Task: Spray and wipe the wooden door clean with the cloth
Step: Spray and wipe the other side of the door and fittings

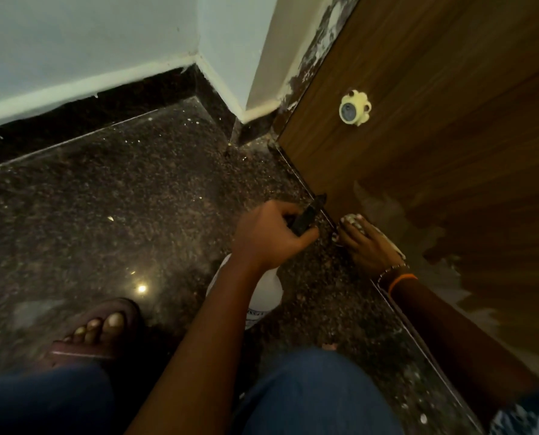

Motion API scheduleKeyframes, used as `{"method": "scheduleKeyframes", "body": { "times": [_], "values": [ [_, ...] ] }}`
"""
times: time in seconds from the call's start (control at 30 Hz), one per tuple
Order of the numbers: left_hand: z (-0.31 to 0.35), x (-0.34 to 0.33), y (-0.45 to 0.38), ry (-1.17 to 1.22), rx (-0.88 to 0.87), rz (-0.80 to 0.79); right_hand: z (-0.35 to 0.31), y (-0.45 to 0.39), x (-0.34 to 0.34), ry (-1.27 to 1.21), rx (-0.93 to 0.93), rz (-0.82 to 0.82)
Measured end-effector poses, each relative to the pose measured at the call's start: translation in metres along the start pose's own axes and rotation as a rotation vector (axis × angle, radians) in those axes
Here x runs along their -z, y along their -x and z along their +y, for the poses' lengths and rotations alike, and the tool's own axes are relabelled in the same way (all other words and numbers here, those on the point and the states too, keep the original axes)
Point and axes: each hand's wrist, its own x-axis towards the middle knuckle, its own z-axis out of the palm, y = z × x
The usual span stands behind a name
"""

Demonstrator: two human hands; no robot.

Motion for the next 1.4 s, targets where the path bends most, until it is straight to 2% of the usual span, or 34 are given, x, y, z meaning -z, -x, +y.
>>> {"method": "scheduleKeyframes", "body": {
  "times": [0.03, 0.1, 0.2, 0.27, 0.3, 0.4, 0.5, 0.57, 0.67, 0.73, 0.93, 1.0, 1.2, 1.27, 1.4],
  "values": [
    [0.001, -0.002, 0.003, -0.01, -0.011, -0.003, 0.009, -0.01, 0.006, -0.026, 0.043, -0.06],
    [0.001, -0.004, 0.008, -0.016, -0.01, -0.012, 0.028, -0.034, 0.016, -0.104, 0.032, -0.035],
    [0.0, -0.006, 0.013, -0.038, 0.023, -0.043, 0.052, -0.054, 0.027, -0.16, -0.175, 0.0],
    [0.0, -0.009, 0.015, -0.05, 0.032, -0.049, 0.067, -0.04, 0.041, -0.197, -0.34, -0.043],
    [0.0, -0.012, 0.016, -0.047, 0.033, -0.048, 0.074, -0.026, 0.046, -0.223, -0.445, 0.006],
    [0.003, -0.021, 0.017, -0.044, 0.03, -0.052, 0.107, 0.011, 0.064, -0.278, -0.768, 0.289],
    [0.004, -0.027, 0.018, -0.043, 0.034, -0.058, 0.132, 0.034, 0.075, -0.203, -0.926, 0.357],
    [0.005, -0.03, 0.018, -0.032, 0.025, -0.06, 0.126, 0.036, 0.073, -0.187, -0.959, 0.368],
    [0.006, -0.031, 0.019, -0.046, 0.005, -0.07, 0.092, 0.024, 0.064, -0.239, -0.906, 0.301],
    [0.005, -0.032, 0.019, -0.047, -0.006, -0.081, 0.063, 0.014, 0.053, -0.264, -0.774, 0.199],
    [0.0, -0.035, 0.02, -0.1, -0.052, -0.114, -0.017, -0.003, 0.013, -0.098, -0.324, -0.198],
    [0.0, -0.034, 0.021, -0.105, -0.077, -0.133, -0.036, 0.006, 0.003, -0.099, -0.199, -0.216],
    [0.009, -0.039, 0.023, -0.146, -0.078, -0.165, -0.08, 0.104, -0.014, -0.172, -0.093, -0.269],
    [0.012, -0.043, 0.026, -0.153, -0.088, -0.178, -0.08, 0.131, -0.008, -0.157, -0.15, -0.279],
    [0.015, -0.054, 0.03, -0.12, -0.063, -0.219, -0.058, 0.13, 0.009, -0.143, -0.003, -0.252]
  ]
}}
